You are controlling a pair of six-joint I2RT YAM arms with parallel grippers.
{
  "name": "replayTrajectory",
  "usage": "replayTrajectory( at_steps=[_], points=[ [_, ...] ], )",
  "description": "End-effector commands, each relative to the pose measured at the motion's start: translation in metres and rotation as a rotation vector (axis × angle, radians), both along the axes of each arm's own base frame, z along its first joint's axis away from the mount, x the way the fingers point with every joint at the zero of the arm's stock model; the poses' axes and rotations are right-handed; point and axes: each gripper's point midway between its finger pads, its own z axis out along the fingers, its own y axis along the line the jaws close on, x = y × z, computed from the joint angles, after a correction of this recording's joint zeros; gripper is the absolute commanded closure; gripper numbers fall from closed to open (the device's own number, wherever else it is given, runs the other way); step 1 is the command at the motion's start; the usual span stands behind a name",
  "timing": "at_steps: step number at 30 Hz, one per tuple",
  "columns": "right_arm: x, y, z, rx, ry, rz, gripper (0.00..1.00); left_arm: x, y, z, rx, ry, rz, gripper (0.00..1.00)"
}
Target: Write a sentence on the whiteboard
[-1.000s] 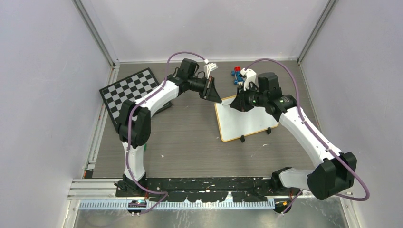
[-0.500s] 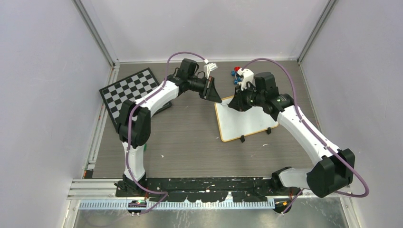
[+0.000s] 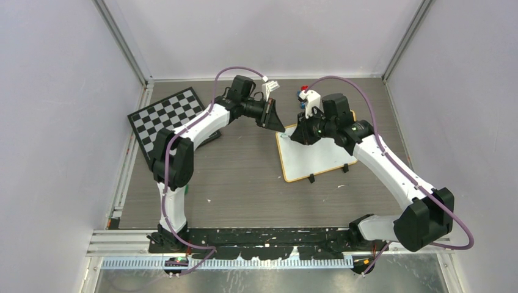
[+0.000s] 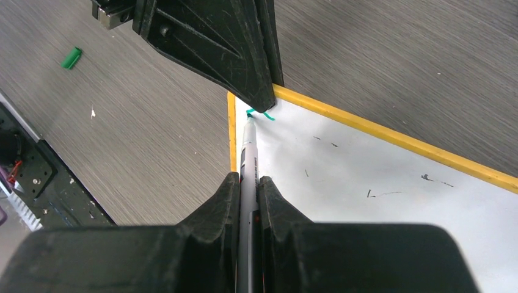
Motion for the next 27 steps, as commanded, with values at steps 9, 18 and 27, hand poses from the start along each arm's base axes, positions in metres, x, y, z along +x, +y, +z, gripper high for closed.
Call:
replayTrajectory(
  at_steps=[9,18,27],
  points=[
    [0.004,-0.020,0.001,-0.085,-0.086,-0.050,1.00,-0.001,-0.003,0.019,-0.029,-0.049,0.005,1.00],
    [-0.006,-0.020,-0.008,-0.094,-0.045,-0.025,1.00,0.000,-0.002,0.019,-0.027,-0.050,0.008,1.00],
    [-0.013,0.000,-0.013,-0.076,0.005,0.057,1.00,0.000,-0.002,0.018,-0.025,-0.051,0.009,1.00]
  ],
)
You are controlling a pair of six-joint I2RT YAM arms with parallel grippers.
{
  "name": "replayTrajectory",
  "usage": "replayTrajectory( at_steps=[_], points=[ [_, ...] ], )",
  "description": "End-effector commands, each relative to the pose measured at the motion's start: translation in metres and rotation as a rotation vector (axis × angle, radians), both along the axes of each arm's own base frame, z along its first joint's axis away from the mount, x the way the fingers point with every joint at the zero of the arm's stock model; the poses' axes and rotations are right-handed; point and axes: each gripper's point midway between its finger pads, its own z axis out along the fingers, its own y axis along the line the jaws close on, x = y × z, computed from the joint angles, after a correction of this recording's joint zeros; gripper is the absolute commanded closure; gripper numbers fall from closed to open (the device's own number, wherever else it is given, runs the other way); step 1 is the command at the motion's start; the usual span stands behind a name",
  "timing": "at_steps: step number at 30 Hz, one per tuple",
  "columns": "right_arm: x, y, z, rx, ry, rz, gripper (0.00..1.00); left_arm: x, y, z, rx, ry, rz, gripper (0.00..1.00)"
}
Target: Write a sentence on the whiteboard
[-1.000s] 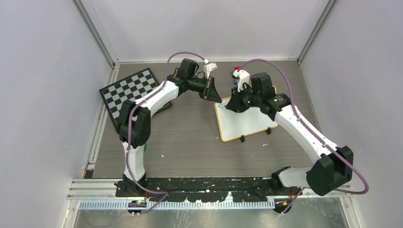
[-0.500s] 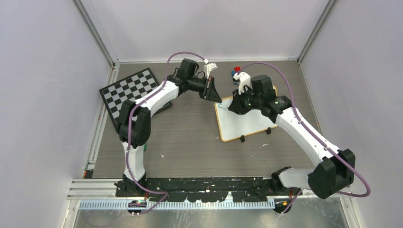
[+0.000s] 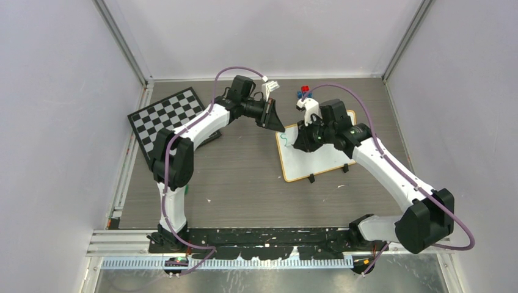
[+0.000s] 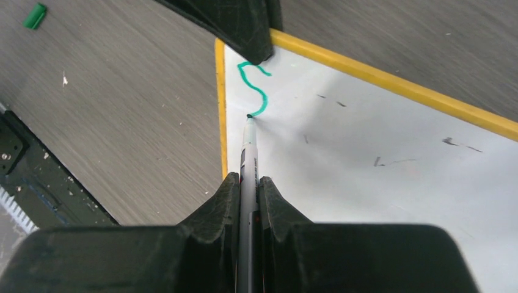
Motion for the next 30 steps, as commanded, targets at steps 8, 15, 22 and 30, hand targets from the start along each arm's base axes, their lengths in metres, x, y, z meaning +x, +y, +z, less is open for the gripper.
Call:
replayTrajectory(
  at_steps=[8,15,22,30],
  points=[
    [0.000,0.016,0.034,0.084,-0.071,0.063,1.00,-0.002,-0.002,0.018,-0.026,-0.046,0.002,1.00],
    [0.009,-0.003,0.051,0.111,-0.128,-0.017,1.00,-0.004,-0.002,0.019,-0.030,-0.048,-0.003,1.00],
    [0.018,-0.002,0.047,0.111,-0.118,-0.029,1.00,-0.004,-0.002,0.018,-0.030,-0.045,-0.005,1.00],
    [0.029,-0.007,0.036,0.067,-0.109,-0.070,1.00,-0.003,-0.002,0.017,-0.027,-0.047,-0.003,1.00]
  ],
)
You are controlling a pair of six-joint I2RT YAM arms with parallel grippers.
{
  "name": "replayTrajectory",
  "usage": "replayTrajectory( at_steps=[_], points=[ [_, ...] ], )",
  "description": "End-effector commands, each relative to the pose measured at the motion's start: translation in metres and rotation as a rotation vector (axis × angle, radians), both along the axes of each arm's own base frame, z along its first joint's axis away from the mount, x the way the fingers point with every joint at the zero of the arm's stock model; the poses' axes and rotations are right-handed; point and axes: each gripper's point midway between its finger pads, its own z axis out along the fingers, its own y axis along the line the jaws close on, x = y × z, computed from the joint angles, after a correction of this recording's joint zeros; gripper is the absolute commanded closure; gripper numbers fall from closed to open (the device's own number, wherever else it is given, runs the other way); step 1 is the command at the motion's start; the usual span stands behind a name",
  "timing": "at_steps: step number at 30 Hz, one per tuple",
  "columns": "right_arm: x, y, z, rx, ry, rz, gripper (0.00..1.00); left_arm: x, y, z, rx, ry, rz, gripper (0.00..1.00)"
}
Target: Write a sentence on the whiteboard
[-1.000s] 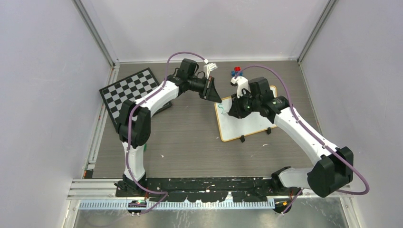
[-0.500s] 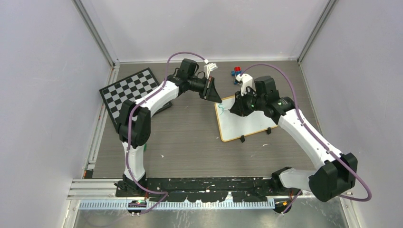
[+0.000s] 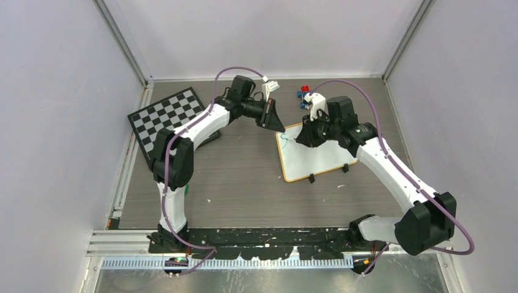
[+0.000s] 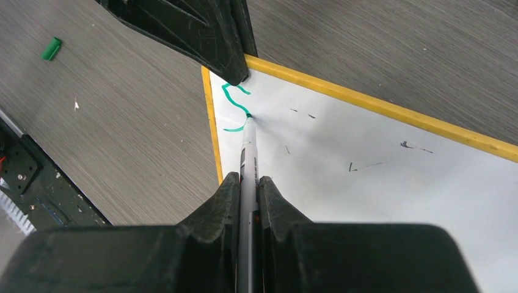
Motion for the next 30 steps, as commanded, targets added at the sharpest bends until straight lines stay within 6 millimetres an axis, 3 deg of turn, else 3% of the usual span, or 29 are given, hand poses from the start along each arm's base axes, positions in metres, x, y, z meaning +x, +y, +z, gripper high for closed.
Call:
replayTrajectory(
  at_steps=[1,11,22,30],
  points=[
    [0.020,-0.004,0.022,-0.005,-0.092,-0.053,1.00,-0.001,-0.002,0.016,-0.022,-0.046,0.006,1.00],
    [0.024,-0.026,0.033,-0.010,-0.119,-0.139,1.00,-0.001,-0.002,0.014,-0.020,-0.044,0.005,1.00],
    [0.010,-0.006,0.053,0.078,-0.120,-0.017,1.00,-0.001,-0.002,0.015,-0.021,-0.043,0.004,1.00],
    [0.022,-0.004,0.049,0.072,-0.113,-0.038,1.00,-0.001,-0.003,0.016,-0.023,-0.043,0.002,1.00]
  ],
)
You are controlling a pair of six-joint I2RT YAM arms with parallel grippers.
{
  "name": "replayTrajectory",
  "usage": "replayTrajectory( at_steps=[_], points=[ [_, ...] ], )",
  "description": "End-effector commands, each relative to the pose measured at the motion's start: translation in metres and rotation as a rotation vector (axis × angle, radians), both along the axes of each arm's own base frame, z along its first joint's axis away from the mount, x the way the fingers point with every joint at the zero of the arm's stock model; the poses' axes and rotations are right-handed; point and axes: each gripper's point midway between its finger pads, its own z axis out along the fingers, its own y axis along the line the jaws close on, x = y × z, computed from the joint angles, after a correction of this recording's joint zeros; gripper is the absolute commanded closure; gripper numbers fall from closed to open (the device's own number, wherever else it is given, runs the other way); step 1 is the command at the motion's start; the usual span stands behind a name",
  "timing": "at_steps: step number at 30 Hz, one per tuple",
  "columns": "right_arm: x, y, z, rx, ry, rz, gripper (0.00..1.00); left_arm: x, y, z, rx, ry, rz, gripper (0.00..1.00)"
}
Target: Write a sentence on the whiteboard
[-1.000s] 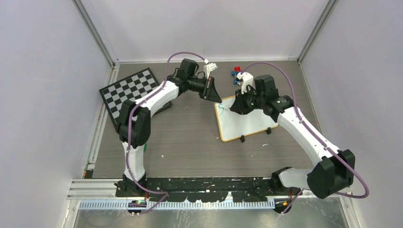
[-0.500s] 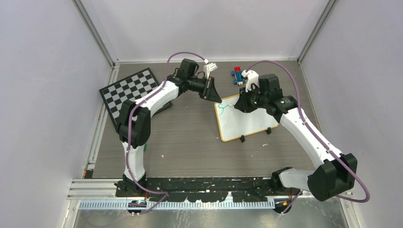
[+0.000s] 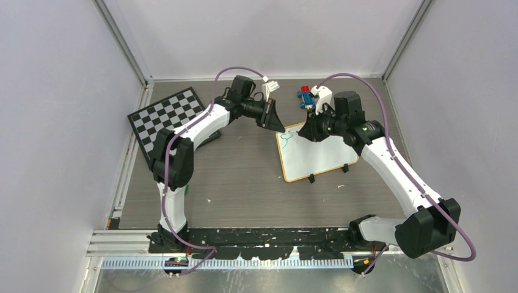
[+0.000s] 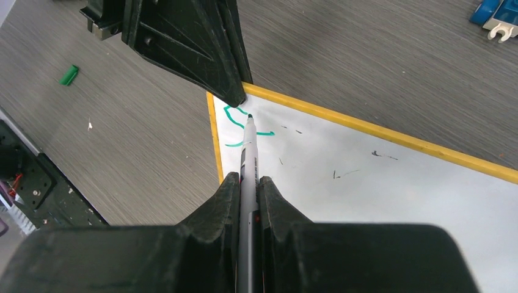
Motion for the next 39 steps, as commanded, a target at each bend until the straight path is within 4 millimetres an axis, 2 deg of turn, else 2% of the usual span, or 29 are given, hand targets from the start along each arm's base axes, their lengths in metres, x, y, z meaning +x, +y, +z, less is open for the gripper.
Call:
replayTrajectory(
  at_steps=[1,10,22,30,39],
  points=[
    [0.015,0.003,0.020,0.022,-0.067,-0.008,1.00,0.000,-0.003,0.015,-0.021,-0.040,0.005,1.00],
    [0.013,0.000,-0.007,-0.021,-0.006,-0.008,1.00,0.001,-0.003,0.014,-0.016,-0.043,0.006,1.00],
    [-0.006,-0.008,-0.026,-0.061,0.036,0.009,1.00,0.001,-0.003,0.010,-0.007,-0.038,0.006,1.00],
    [-0.009,-0.013,-0.027,-0.087,0.036,0.007,1.00,0.001,-0.002,0.011,-0.007,-0.041,0.005,1.00],
    [0.003,-0.020,-0.012,-0.110,-0.020,-0.049,1.00,-0.001,-0.001,0.010,-0.002,-0.043,0.001,1.00]
  ],
)
